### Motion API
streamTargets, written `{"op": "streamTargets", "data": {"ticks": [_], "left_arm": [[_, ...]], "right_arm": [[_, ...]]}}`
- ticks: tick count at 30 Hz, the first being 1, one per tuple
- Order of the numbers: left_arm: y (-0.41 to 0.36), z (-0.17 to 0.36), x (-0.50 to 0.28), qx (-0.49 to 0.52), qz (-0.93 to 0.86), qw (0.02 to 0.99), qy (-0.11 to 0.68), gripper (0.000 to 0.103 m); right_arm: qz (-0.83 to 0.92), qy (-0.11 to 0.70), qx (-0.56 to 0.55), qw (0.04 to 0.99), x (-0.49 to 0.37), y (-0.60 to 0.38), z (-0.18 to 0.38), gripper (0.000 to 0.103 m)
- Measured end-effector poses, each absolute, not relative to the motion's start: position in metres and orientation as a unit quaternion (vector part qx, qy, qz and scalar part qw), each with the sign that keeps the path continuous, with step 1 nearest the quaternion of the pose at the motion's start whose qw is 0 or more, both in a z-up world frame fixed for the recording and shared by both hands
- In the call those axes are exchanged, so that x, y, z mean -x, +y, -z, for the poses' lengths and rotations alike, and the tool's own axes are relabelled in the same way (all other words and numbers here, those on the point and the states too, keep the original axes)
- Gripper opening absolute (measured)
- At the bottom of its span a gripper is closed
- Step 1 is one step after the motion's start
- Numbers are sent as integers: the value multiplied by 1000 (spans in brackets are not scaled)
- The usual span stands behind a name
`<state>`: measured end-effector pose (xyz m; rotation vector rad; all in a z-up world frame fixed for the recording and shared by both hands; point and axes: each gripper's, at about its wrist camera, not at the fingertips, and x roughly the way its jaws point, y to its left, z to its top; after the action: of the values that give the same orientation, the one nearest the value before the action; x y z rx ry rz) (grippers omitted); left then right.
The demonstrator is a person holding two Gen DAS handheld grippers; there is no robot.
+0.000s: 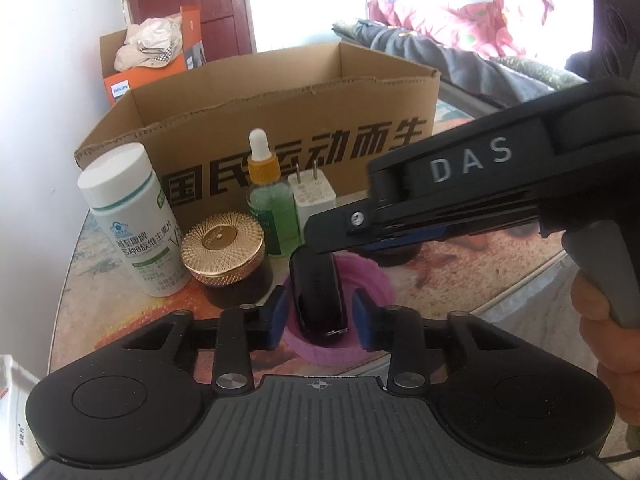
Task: Organize rigid objects
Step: 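Reach back to the pink cap and grasp the black oval item with the right gripper, then carry the black oval item into the box and open the right gripper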
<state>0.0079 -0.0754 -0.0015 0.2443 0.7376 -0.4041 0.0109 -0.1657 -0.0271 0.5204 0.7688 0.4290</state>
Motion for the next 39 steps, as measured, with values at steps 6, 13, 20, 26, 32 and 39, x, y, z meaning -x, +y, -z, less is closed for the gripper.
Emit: {"op": "streamTargets", "data": {"ticks": [6,13,20,26,32,39], "left_arm": [[-71,6,-8,-111,202,905,357,27],[-65,7,-12,-102,218,902,360,28],[-63,12,-20,-91,226,898,366,29],[-55,14,-27,-66,235,896,371,25],[-53,9,-26,-66,249,898,358,25],[-51,-11,-16,-79,259,903,334,24]], "right_arm": [[-196,386,-215,876,-17,-152,31,42],[-191,406,-216,867,-24,-144,39,42],[-196,410,-257,853,-27,-154,44,24],[-195,415,-275,845,-27,-157,50,18],[-186,404,-291,847,-23,-159,43,18],[-181,376,-295,860,-9,-158,24,18]]}}
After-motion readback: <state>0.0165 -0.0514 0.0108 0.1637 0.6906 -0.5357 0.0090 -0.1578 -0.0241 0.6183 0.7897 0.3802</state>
